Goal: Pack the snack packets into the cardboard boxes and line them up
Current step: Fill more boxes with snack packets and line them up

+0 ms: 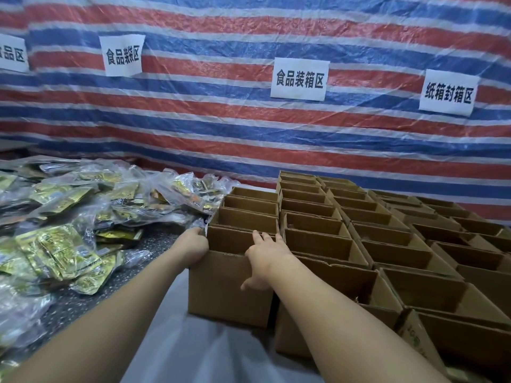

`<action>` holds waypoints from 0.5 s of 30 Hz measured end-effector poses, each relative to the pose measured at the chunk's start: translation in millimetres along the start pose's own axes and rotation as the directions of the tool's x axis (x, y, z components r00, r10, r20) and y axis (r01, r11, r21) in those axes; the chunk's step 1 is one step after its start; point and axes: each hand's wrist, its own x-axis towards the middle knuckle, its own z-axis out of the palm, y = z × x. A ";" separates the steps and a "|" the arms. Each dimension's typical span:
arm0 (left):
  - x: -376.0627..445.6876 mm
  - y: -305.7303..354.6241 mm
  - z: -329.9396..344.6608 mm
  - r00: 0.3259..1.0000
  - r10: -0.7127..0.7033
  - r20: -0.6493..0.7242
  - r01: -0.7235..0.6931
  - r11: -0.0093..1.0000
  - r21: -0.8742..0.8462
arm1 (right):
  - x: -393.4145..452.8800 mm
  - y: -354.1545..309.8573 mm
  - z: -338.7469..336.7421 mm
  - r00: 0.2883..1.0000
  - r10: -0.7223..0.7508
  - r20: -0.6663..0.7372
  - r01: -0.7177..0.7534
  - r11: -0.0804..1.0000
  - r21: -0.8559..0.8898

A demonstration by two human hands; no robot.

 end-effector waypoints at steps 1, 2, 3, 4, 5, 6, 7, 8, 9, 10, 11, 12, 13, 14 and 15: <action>2.0 1.3 0.4 1.000 0.001 -0.001 -0.001 1.000 0.004 | 2.0 1.2 -0.2 1.000 0.003 -0.001 -0.003 1.000 -0.001; 3.9 2.2 0.8 1.000 0.000 -0.001 0.000 1.000 0.008 | 3.6 1.9 -0.6 1.000 0.008 -0.001 -0.008 1.000 -0.005; 6.1 2.9 1.4 1.000 -0.001 -0.002 0.001 1.000 0.014 | 5.1 2.7 -1.2 1.000 0.014 0.000 -0.014 1.000 -0.008; 8.3 3.7 2.0 1.000 -0.002 -0.004 0.002 1.000 0.019 | 6.5 3.6 -2.0 1.000 0.017 0.004 -0.017 1.000 -0.010; 10.0 4.4 2.6 1.000 0.000 -0.009 0.000 1.000 0.024 | 7.6 4.6 -2.8 1.000 0.019 0.007 -0.019 1.000 -0.009; 11.3 5.3 3.0 1.000 0.004 -0.016 -0.003 1.000 0.031 | 8.5 5.3 -3.7 1.000 0.019 0.008 -0.019 1.000 -0.011; 12.0 6.0 3.3 1.000 0.007 -0.019 -0.007 0.999 0.038 | 9.0 6.1 -4.5 1.000 0.019 0.006 -0.019 1.000 -0.015; 12.1 7.6 3.9 1.000 0.010 -0.022 -0.009 0.999 0.043 | 9.3 6.7 -4.3 1.000 0.017 0.001 -0.017 1.000 -0.018; 12.2 8.2 4.8 1.000 0.010 -0.026 -0.009 0.999 0.043 | 9.5 7.3 -3.0 1.000 0.014 -0.006 -0.014 1.000 -0.018; 11.7 8.3 5.8 0.999 0.008 -0.036 -0.007 0.999 0.036 | 9.4 8.2 -1.1 1.000 0.010 -0.017 -0.010 1.000 -0.020; 10.7 7.9 5.7 0.998 0.009 -0.055 -0.008 1.000 0.026 | 9.5 9.5 -0.4 0.999 0.000 -0.033 -0.001 1.000 -0.030; 8.6 7.9 5.1 0.996 0.023 -0.081 -0.021 0.999 0.033 | 8.4 10.9 -0.1 0.999 -0.014 -0.048 0.012 0.999 -0.043; 4.8 9.2 3.8 0.991 0.059 -0.121 -0.049 0.995 0.086 | 5.5 12.9 -0.3 0.998 -0.028 -0.063 0.025 0.999 -0.045; -0.3 11.6 2.3 0.977 0.117 -0.178 -0.085 0.981 0.175 | 1.4 14.7 -1.8 0.996 -0.035 -0.085 0.034 0.999 -0.018; -7.0 14.4 1.0 0.951 0.187 -0.247 -0.122 0.959 0.256 | -4.1 16.2 -5.2 0.992 -0.032 -0.122 0.037 0.998 0.044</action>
